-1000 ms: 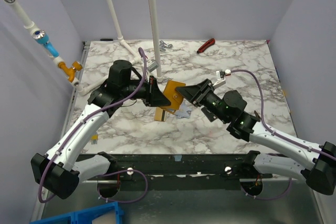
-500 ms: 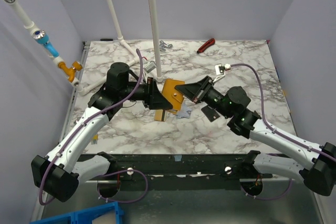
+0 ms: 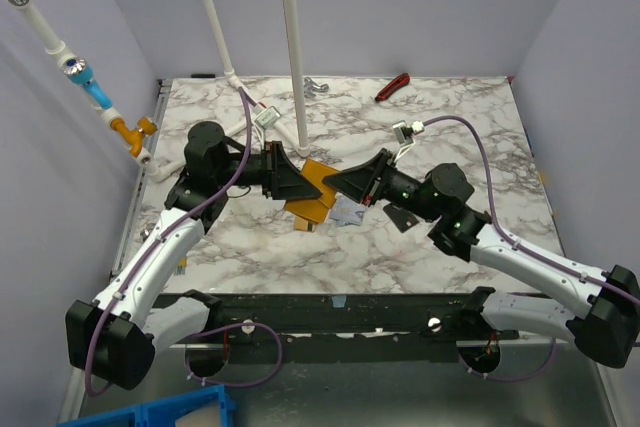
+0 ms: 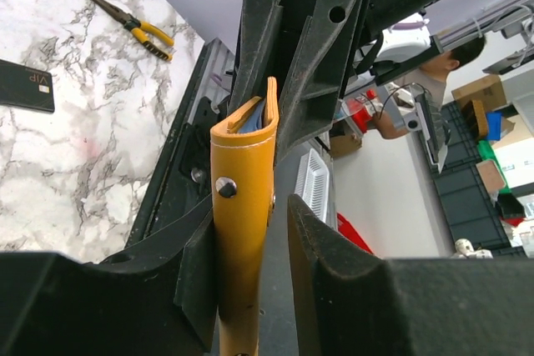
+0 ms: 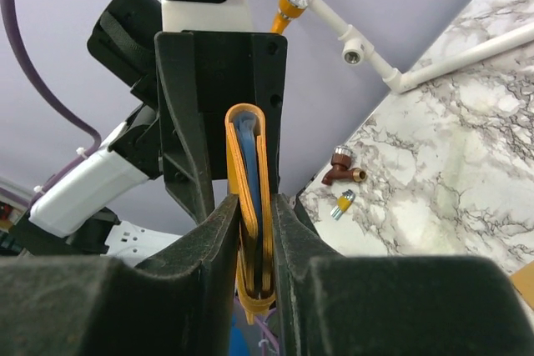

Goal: Put the credit cards into the card holder
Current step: Open the card holder.

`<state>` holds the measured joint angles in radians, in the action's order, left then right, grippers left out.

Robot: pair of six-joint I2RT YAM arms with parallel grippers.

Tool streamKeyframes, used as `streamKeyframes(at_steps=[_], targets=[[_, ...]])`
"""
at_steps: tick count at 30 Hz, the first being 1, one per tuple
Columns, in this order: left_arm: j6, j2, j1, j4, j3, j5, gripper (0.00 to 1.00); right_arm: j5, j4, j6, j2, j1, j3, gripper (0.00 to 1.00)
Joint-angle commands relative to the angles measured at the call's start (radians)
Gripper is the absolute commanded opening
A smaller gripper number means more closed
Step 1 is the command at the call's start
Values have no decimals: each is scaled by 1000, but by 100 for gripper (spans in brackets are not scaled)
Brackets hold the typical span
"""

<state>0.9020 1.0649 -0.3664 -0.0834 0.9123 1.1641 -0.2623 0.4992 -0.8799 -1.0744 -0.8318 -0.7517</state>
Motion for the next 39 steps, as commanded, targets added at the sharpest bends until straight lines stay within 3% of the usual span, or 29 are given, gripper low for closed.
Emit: streamKeyframes(at_steps=[1,8,20,27,31,32,33,36,39], targets=[[111,-44,18,-164,-26,73,37,-56,7,46,-14,0,-31,21],[152,-48,44,-214,-25,79,43,-107,-2,79,-12,0,-36,14],[187,-25,82,-240,-19,58,36,-191,-68,167,-33,0,-61,18],[175,-32,83,-232,-46,46,13,-200,-106,209,-45,-2,-87,23],[64,-56,85,-55,-39,-3,0,-146,-216,262,-55,-2,-138,43],[28,-60,91,2,-31,-27,0,-117,-258,275,-55,-2,-152,53],[-10,-59,94,75,-20,-50,0,-69,-305,297,-52,-2,-177,76],[-145,-43,102,333,42,-171,0,79,-453,384,-32,-1,-234,82],[-186,-26,113,444,65,-263,0,191,-552,461,-10,-1,-252,82]])
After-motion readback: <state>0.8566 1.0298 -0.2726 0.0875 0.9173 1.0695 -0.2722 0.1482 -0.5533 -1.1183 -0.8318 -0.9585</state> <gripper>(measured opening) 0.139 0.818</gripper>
